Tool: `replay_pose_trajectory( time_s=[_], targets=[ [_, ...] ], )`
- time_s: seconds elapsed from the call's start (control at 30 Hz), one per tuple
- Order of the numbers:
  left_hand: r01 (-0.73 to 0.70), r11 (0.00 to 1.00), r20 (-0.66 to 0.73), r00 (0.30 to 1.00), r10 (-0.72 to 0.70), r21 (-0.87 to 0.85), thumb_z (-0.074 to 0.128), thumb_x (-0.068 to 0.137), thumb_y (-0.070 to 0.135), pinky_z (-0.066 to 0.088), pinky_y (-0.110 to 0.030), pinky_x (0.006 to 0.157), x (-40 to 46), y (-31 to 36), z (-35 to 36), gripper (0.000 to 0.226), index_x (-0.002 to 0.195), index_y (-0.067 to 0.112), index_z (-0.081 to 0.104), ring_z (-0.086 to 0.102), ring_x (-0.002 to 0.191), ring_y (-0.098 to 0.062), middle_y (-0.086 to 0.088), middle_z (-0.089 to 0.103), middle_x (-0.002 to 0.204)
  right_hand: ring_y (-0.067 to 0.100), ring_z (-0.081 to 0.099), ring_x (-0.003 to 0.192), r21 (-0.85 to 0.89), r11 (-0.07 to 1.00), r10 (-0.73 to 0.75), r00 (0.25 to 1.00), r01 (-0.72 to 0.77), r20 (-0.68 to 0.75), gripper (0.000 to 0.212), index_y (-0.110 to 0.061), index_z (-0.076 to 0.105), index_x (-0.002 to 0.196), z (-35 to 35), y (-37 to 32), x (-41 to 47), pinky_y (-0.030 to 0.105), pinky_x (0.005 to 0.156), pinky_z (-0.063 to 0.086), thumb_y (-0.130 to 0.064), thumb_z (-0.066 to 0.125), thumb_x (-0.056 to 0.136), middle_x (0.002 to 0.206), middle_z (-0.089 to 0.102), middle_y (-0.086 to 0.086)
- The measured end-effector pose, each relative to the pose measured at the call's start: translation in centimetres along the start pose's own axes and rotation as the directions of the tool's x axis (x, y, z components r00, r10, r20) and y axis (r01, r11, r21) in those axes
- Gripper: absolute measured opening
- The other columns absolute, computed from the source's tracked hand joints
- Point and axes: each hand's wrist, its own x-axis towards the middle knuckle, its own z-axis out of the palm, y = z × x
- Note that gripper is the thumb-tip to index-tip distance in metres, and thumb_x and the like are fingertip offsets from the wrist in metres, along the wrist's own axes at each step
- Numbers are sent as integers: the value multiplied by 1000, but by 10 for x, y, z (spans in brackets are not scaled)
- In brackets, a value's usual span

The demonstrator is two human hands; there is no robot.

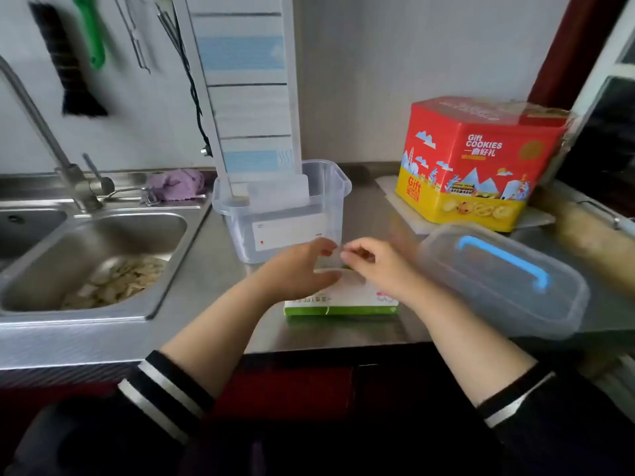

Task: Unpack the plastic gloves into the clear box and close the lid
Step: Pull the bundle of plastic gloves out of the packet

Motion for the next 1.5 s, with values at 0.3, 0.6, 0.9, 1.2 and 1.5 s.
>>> replay_pose_trajectory(
  time_s=[0.3,0.6,0.9,1.2,1.5],
  targets=[
    [83,968,39,996,-76,-239,82,72,38,40,-37,108,-22,-20,25,78,138,19,44,50,123,-16,1,53,133,15,50,115,-327,943,-20,991,62,131,33,-30,67,117,13,-1,-15,39,103,39,-43,65,86,123,58,-6],
    [6,965,45,999,6,-262,84,66,46,40,-35,107,-8,-32,25,79,133,23,49,48,123,-13,5,55,129,16,61,100,-217,976,-12,994,36,110,9,-31,74,78,23,-6,-2,41,97,44,-24,72,84,101,63,-12],
    [-47,981,34,998,55,-190,78,62,60,31,-42,111,-3,-41,29,88,138,38,37,32,130,-13,19,43,135,11,55,86,-264,958,-107,994,111,30,13,-22,62,86,35,-8,3,14,65,35,-29,55,95,94,60,-10],
    [-42,958,-4,999,43,-284,86,64,44,36,-40,108,-4,-43,30,99,143,27,29,40,127,-12,11,46,134,6,55,97,-151,987,-32,991,51,127,21,-27,60,103,31,-16,6,22,78,42,-41,63,88,103,61,-12],
    [-104,918,-167,985,42,-382,79,59,63,33,-40,112,-17,-48,44,115,147,46,7,43,131,-13,12,51,134,10,52,94,-223,960,-176,984,171,-2,8,-21,75,84,42,-7,2,34,84,45,-25,69,86,93,66,-12]
  ],
)
